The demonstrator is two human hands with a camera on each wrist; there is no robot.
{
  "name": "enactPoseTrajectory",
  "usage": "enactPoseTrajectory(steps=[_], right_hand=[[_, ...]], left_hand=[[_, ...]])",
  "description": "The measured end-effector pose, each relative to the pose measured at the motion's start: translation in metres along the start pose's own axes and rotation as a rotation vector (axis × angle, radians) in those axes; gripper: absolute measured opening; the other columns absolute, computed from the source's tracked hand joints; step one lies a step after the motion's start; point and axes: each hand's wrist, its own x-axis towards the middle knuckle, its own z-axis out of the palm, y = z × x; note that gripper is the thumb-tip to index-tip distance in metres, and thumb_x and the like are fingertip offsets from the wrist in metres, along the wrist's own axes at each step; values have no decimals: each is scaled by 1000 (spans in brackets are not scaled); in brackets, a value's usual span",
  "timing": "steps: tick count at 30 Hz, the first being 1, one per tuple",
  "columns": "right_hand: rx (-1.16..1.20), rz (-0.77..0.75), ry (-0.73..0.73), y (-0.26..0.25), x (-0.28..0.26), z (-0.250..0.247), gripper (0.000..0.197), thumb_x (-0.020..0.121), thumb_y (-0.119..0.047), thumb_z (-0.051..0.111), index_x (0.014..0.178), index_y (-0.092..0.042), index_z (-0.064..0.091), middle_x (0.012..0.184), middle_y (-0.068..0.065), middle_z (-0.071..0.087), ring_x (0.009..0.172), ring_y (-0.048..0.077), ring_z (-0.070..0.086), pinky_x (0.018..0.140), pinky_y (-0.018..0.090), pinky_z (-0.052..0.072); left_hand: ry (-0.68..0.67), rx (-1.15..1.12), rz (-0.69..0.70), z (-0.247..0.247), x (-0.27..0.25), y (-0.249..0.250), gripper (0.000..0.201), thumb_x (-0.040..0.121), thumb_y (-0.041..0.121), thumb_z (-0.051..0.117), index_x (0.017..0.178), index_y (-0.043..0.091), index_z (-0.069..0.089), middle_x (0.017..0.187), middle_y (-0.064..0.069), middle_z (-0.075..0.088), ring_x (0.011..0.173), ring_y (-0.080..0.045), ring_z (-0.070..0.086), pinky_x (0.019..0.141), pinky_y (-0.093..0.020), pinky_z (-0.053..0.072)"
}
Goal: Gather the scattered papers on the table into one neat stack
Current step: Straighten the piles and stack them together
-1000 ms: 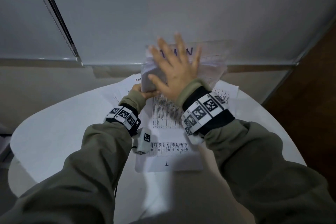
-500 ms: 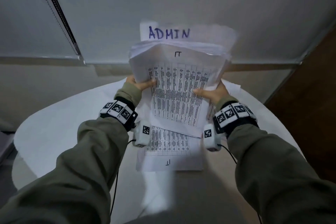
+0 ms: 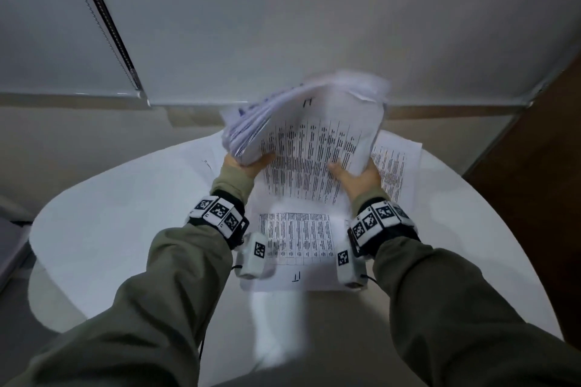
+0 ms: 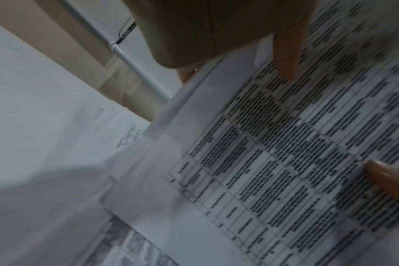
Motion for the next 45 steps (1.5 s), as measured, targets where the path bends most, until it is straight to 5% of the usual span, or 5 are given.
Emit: enactPoseTrajectory(steps=[13,20,34,40,45], right_hand=[[188,-116,179,-16,12,30,22,84,-37,63,75,-25,47,70,-6,50,63,8,49,67,21,44],[57,127,154,17,22,14,72,76,-42,72,133,-11,41,131,7,53,121,29,49,106,42,35],[-40,146,73,6,34,-1,53,82,-32,69,120,-1,47,93,0,46,100,20,49,91,34,39],[-71,67,32,15,29,10,69,77,-38,72,132,-10,41,126,7,55,120,26,50,103,39,37],[-93,46,-34,4,33,9,54,81,-35,68,126,-10,51,122,8,60,114,27,56,102,43,41]], left_hand=[[87,-72,-76,23,10,24,37,84,35,65,113,20,47,81,10,54,70,-4,50,58,-10,40],[-129,86,-140,19,3,-18,45,81,22,68,122,11,50,105,-1,62,100,-21,58,94,-36,47],[-128,376,-139,6,17,-5,54,84,43,61,122,5,54,96,-5,57,89,-22,51,83,-28,41],[-130,315,-198,3,12,-15,73,76,38,72,133,6,41,115,-8,59,108,-26,54,103,-42,42],[-123,241,-193,0,16,-10,23,88,23,60,107,11,53,87,-5,58,83,-24,56,73,-33,53]])
